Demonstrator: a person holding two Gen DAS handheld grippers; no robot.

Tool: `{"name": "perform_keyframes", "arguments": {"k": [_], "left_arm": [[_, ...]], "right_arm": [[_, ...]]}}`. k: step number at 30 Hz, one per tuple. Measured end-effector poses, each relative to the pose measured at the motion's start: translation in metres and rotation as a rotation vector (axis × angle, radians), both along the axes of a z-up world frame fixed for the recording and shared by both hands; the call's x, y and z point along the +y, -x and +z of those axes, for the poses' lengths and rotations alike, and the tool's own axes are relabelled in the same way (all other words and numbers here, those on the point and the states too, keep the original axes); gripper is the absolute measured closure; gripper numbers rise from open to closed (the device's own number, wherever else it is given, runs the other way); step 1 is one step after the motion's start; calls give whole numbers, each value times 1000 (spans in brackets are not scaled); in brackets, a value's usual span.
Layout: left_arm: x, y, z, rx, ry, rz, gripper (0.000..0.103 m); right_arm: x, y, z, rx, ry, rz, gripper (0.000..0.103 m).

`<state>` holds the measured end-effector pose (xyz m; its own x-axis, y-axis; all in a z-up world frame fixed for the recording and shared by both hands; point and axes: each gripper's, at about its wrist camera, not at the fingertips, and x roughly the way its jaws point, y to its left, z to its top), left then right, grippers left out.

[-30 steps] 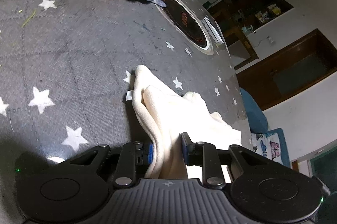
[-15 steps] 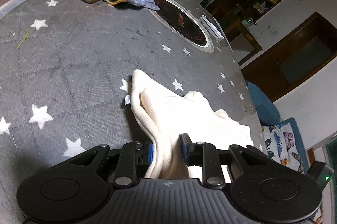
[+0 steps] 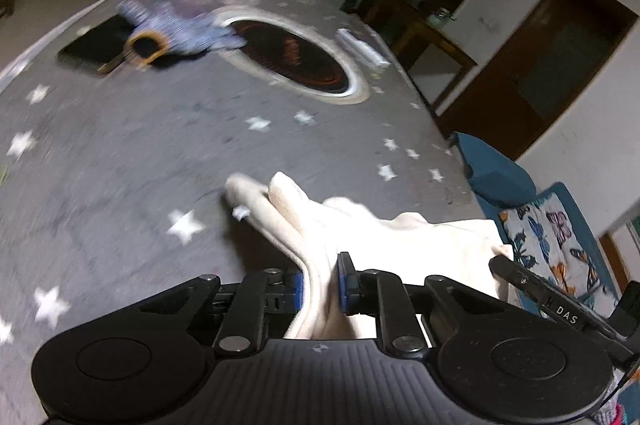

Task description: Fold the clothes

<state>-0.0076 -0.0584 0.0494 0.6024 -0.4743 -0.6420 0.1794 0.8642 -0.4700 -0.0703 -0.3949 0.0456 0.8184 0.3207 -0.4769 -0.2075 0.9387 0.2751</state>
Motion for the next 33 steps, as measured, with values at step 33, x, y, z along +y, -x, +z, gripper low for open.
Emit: {"name": "perform_keyframes", "arguments": {"k": [33], "left_arm": [[-148,-44,-4,-24,-100,-242,86]], "right_arm": [[-101,6,10,-3,139,-257,93]]}}
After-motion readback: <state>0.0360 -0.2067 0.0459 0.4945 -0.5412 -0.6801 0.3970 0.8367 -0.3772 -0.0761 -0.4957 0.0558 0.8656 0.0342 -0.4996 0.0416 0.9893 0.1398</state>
